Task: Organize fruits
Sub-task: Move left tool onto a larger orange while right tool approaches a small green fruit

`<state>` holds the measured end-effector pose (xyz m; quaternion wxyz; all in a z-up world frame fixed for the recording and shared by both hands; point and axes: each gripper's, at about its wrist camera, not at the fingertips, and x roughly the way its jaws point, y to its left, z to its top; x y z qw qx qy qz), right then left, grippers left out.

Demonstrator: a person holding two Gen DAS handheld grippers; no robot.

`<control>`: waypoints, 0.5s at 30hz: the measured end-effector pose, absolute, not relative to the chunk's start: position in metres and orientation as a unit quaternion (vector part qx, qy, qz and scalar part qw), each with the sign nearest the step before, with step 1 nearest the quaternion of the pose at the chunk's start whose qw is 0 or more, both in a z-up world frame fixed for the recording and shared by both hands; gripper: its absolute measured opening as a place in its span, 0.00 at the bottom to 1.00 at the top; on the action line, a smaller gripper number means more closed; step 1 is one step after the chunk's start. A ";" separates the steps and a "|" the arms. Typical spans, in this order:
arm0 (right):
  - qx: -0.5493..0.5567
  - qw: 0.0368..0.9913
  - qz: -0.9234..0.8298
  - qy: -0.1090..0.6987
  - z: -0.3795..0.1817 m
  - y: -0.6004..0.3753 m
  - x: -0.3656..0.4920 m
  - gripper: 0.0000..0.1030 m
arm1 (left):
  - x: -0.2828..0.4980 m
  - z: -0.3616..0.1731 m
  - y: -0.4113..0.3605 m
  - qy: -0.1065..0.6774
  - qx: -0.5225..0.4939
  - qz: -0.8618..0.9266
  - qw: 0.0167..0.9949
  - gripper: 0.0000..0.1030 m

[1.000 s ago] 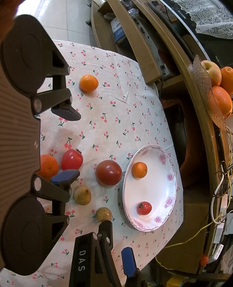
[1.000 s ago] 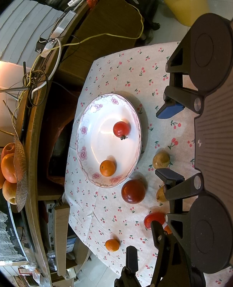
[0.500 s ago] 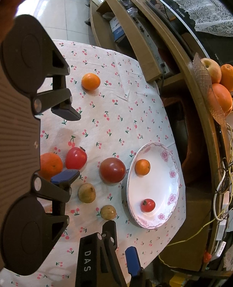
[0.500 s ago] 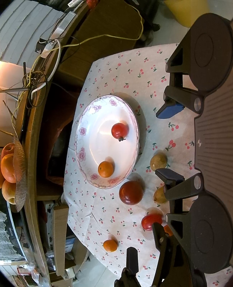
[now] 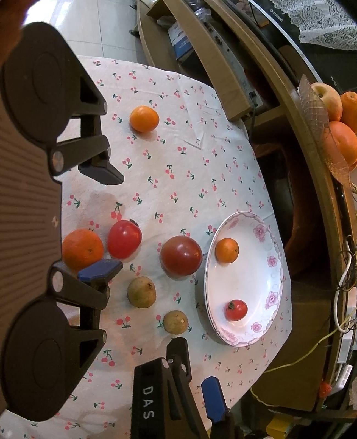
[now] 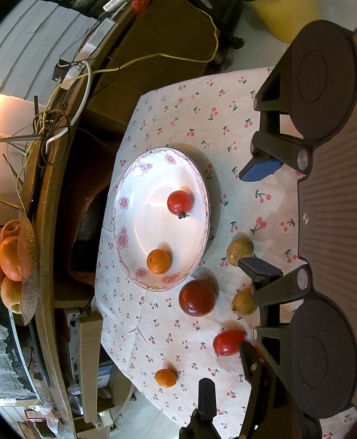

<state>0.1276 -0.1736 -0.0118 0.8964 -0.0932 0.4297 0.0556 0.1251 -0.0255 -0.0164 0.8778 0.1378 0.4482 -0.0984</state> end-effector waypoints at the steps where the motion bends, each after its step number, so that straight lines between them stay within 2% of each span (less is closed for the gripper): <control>1: -0.093 0.896 0.055 0.430 -0.012 -0.174 0.128 0.60 | 0.125 -0.017 -0.026 0.448 0.138 -0.099 0.878 0.64; 15: -0.085 0.895 0.047 0.435 -0.016 -0.190 0.126 0.60 | 0.113 -0.027 -0.019 0.452 0.124 -0.142 0.872 0.64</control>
